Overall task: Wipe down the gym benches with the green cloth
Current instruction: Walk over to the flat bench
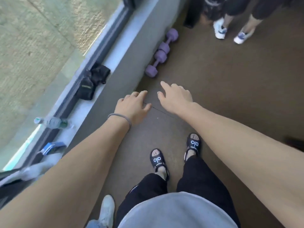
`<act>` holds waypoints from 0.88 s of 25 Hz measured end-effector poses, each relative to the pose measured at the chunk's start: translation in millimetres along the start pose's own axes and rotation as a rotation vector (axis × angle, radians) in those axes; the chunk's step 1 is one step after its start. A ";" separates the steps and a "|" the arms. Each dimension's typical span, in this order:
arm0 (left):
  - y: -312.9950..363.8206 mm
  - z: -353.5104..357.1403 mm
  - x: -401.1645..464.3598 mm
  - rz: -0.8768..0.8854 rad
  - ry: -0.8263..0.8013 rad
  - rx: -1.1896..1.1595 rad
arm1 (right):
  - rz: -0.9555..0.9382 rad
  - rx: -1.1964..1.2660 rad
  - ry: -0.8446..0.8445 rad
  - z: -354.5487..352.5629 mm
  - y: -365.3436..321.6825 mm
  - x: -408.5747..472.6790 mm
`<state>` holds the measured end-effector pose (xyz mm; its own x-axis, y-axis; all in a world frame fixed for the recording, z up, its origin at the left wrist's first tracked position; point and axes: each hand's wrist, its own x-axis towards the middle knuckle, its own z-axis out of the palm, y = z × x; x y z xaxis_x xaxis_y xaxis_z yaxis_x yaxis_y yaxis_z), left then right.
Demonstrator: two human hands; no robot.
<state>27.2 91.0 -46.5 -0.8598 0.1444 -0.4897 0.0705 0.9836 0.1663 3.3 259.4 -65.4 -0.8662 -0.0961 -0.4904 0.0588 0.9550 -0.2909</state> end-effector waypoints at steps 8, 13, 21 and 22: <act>178.9 44.7 15.2 0.421 -0.117 0.185 | 0.449 0.247 0.025 29.3 177.4 -85.2; 309.4 95.3 -6.1 0.668 -0.217 0.334 | 0.702 0.418 0.095 59.4 292.7 -158.3; 475.0 181.6 -64.8 0.990 -0.361 0.476 | 1.092 0.708 0.264 113.7 417.9 -293.4; 487.4 192.4 -70.9 1.031 -0.378 0.508 | 1.135 0.740 0.288 120.9 423.9 -309.2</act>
<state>219.8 581.0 -95.3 -0.0870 0.8250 -0.5584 0.8992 0.3063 0.3125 356.1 659.9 -136.3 -0.2332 0.7724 -0.5908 0.9615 0.0922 -0.2589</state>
